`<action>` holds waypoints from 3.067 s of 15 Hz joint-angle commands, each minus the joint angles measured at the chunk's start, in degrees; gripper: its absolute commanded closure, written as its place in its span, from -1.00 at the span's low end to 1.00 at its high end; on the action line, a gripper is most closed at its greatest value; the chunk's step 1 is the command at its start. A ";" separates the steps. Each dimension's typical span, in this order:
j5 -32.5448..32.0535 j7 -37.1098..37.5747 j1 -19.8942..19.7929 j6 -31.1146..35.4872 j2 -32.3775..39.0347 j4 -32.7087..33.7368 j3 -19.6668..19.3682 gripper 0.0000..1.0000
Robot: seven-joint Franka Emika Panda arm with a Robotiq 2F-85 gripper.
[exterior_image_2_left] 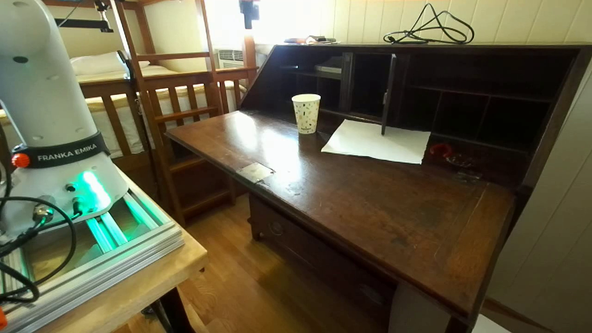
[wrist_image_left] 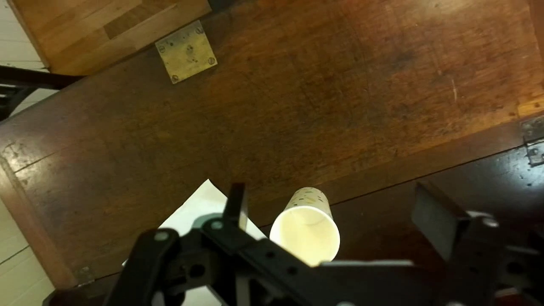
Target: Put the coffee cup on top of the cabinet.
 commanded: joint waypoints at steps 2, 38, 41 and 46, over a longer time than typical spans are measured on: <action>5.53 -3.97 0.42 0.35 8.36 3.20 -2.59 -1.00; 7.29 -27.70 0.86 32.76 30.64 4.09 -6.77 -0.14; 5.88 -27.50 1.06 32.31 30.59 5.65 -7.06 0.28; 2.35 -27.11 1.51 32.23 30.58 5.60 -7.07 0.95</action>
